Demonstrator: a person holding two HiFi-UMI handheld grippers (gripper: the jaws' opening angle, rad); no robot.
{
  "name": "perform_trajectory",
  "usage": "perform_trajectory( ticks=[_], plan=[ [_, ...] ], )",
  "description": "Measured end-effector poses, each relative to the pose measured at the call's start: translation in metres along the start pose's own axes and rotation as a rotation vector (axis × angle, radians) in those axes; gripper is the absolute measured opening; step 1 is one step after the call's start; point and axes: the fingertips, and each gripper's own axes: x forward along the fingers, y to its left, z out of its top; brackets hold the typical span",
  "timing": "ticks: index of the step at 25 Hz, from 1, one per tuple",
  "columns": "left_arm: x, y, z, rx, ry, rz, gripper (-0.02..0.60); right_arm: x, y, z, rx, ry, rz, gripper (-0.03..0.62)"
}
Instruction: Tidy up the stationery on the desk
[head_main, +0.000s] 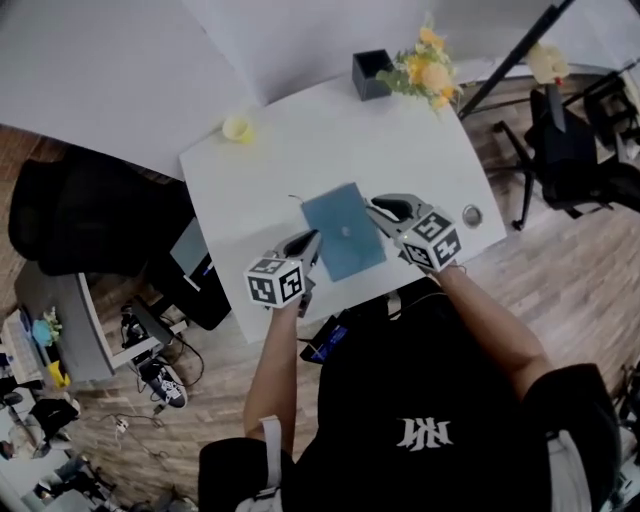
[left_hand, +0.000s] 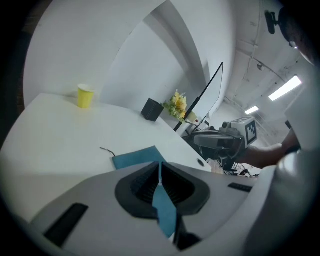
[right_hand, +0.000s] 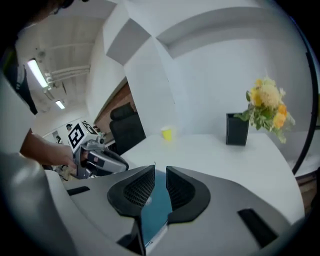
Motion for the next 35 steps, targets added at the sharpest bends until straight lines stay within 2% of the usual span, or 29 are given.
perform_trajectory(
  ticks=[6, 9, 12, 16, 20, 24, 29, 35],
  plan=[
    [-0.032, -0.039, 0.034, 0.088, -0.152, -0.028, 0.015, -0.048, 0.017, 0.059, -0.161, -0.209, 0.092, 0.066],
    [-0.055, -0.064, 0.049, 0.138, -0.225, -0.044, 0.014, -0.084, 0.035, 0.076, -0.225, -0.302, 0.18, 0.055],
    [-0.078, -0.098, 0.061, 0.17, -0.317, -0.075, 0.012, -0.123, 0.046, 0.078, -0.239, -0.36, 0.25, 0.055],
    [-0.098, -0.155, 0.06, 0.226, -0.388, -0.1, 0.009, -0.179, 0.061, 0.071, -0.242, -0.424, 0.363, 0.054],
    [-0.099, -0.208, 0.038, 0.22, -0.42, -0.143, 0.009, -0.242, 0.073, 0.059, -0.183, -0.521, 0.48, 0.054],
    [-0.099, -0.262, 0.012, 0.228, -0.437, -0.195, 0.009, -0.285, 0.086, 0.023, -0.159, -0.483, 0.561, 0.054],
    [-0.106, -0.323, -0.019, 0.275, -0.46, -0.251, 0.009, -0.315, 0.103, -0.023, -0.191, -0.463, 0.585, 0.054],
    [-0.116, -0.355, -0.055, 0.266, -0.441, -0.239, 0.009, -0.336, 0.145, -0.047, -0.176, -0.495, 0.707, 0.054]
  ],
)
